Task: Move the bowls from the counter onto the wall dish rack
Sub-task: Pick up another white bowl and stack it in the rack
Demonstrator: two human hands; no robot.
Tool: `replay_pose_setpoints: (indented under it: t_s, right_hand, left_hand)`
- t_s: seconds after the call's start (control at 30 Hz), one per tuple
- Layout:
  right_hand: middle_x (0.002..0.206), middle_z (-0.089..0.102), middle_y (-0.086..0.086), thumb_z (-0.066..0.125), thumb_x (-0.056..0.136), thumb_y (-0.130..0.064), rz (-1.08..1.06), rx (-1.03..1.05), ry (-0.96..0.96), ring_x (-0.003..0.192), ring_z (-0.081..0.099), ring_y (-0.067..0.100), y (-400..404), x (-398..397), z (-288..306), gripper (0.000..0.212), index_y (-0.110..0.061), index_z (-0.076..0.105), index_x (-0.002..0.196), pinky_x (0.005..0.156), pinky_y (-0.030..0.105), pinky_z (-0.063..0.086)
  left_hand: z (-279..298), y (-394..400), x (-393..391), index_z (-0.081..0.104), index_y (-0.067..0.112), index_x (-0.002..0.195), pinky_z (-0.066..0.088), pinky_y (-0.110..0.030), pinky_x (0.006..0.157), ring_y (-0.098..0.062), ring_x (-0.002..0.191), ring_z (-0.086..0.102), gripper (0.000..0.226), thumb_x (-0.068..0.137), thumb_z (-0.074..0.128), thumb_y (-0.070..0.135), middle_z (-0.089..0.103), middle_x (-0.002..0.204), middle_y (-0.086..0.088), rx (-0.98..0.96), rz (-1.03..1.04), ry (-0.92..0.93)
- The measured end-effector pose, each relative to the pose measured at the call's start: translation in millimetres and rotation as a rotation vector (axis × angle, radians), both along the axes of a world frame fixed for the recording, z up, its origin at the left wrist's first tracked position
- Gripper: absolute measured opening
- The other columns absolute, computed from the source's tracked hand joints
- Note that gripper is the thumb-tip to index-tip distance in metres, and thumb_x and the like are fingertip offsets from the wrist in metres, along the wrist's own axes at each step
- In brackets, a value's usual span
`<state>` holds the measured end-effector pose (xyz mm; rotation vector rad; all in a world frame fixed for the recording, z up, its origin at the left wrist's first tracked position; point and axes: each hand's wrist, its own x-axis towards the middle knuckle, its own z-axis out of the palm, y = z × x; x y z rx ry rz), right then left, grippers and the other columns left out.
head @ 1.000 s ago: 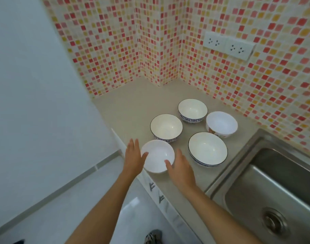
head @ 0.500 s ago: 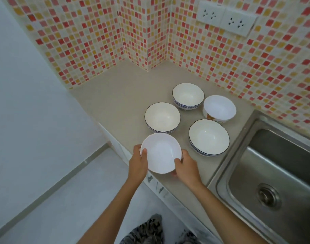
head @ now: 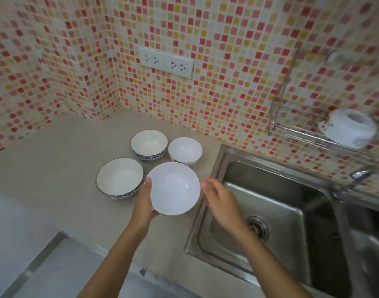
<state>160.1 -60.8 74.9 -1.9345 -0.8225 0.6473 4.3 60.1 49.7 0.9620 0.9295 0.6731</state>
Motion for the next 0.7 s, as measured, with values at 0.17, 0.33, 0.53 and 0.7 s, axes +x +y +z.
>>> replay_pose_setpoints:
  t_s: [0.17, 0.33, 0.53, 0.7]
  right_hand:
    - [0.13, 0.06, -0.002, 0.048, 0.097, -0.045, -0.313, 0.154, -0.456, 0.119, 0.055, 0.015, -43, 113, 69, 0.042, -0.02, 0.056, 0.13, 0.1, 0.035, 0.045]
    - [0.134, 0.056, 0.012, 0.047, 0.098, -0.034, -0.521, 0.079, -0.829, 0.125, 0.047, 0.027, -92, 205, 103, 0.043, -0.008, 0.054, 0.132, 0.106, 0.041, 0.037]
    - [0.13, 0.06, 0.014, 0.048, 0.099, -0.034, -0.471, -0.141, -1.003, 0.123, 0.051, 0.032, -119, 255, 68, 0.04, -0.008, 0.058, 0.128, 0.111, 0.05, 0.033]
    - [0.142, 0.051, 0.009, 0.041, 0.1, -0.038, -0.443, -0.13, -1.124, 0.135, 0.039, 0.026, -128, 263, 42, 0.048, -0.012, 0.046, 0.14, 0.118, 0.049, 0.022]
  left_hand:
    - [26, -19, 61, 0.051, 0.032, 0.126, 0.061, -0.04, 0.059, -0.023, 0.1, 0.061, 0.043, 0.093, 0.036, 0.055, 0.062, 0.114, 0.002, -0.105, -0.08, -0.178]
    - [39, -41, 110, 0.053, 0.027, 0.126, 0.05, -0.047, 0.091, -0.023, 0.107, 0.061, 0.049, 0.093, 0.037, 0.059, 0.062, 0.121, -0.003, -0.13, -0.148, -0.252]
    - [71, -60, 154, 0.045, 0.035, 0.134, 0.053, -0.04, 0.077, -0.025, 0.109, 0.06, 0.055, 0.087, 0.037, 0.064, 0.062, 0.121, -0.002, -0.077, -0.212, -0.309]
    - [99, -69, 193, 0.042, 0.036, 0.131, 0.054, -0.049, 0.08, -0.027, 0.105, 0.059, 0.047, 0.089, 0.047, 0.058, 0.058, 0.122, -0.006, -0.219, -0.119, -0.354]
